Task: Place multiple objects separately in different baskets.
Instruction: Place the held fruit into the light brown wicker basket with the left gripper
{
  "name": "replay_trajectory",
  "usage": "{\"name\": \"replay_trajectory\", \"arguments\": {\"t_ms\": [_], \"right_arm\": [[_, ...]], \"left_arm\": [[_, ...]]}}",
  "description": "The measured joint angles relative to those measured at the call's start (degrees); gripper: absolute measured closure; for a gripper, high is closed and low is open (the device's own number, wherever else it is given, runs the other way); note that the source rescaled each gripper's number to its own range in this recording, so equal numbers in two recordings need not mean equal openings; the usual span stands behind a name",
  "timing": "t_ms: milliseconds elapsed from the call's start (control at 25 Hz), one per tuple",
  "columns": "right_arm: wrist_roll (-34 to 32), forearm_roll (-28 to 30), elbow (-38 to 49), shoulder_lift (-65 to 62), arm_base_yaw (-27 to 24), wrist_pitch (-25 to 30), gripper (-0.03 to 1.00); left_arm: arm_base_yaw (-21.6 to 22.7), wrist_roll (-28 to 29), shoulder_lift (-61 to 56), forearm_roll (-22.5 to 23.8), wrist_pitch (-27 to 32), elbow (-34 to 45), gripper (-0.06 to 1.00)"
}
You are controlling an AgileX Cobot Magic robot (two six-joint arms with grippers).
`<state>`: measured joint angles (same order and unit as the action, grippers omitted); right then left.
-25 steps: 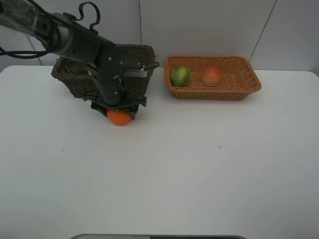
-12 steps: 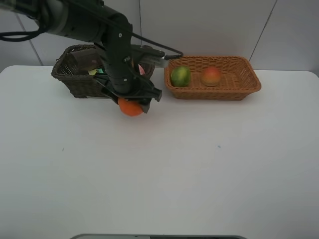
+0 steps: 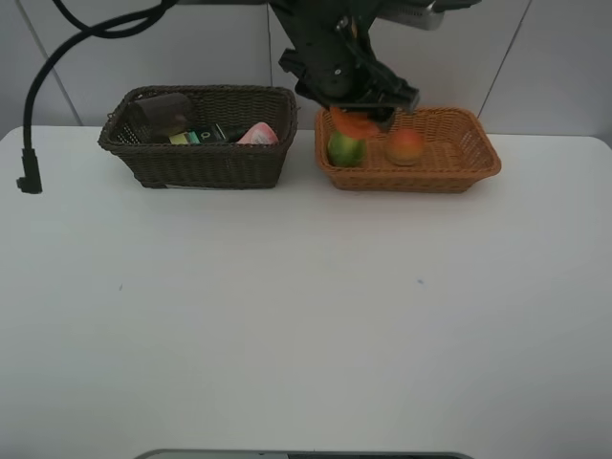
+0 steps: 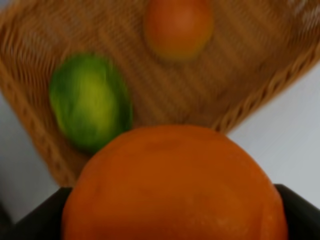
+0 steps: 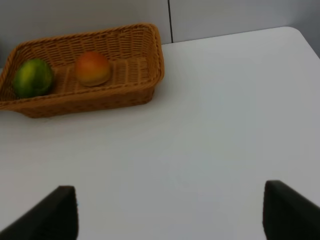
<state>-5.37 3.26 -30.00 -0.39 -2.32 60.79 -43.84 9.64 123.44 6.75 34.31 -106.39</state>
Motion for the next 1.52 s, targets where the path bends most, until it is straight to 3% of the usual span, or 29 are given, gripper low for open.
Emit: {"name": "replay_trajectory", "arguments": {"t_ms": [360, 760, 1000, 1520], "right_arm": [[0.0, 0.0, 0.0, 0.0, 0.0, 0.0, 0.49], [0.0, 0.0, 0.0, 0.0, 0.0, 0.0, 0.49], [0.0, 0.0, 0.0, 0.0, 0.0, 0.0, 0.49], [0.0, 0.0, 0.0, 0.0, 0.0, 0.0, 0.49]], "left_arm": [[0.0, -0.2, 6.1, 0.1, -21.2, -1.5, 0.08], [0.0, -0.2, 15.3, 0.0, -32.5, -1.5, 0.08], [0.4, -0.2, 17.6, 0.0, -36.5, -1.5, 0.08], [1.0, -0.2, 17.8, 0.0, -36.6, -1.5, 0.08]]}}
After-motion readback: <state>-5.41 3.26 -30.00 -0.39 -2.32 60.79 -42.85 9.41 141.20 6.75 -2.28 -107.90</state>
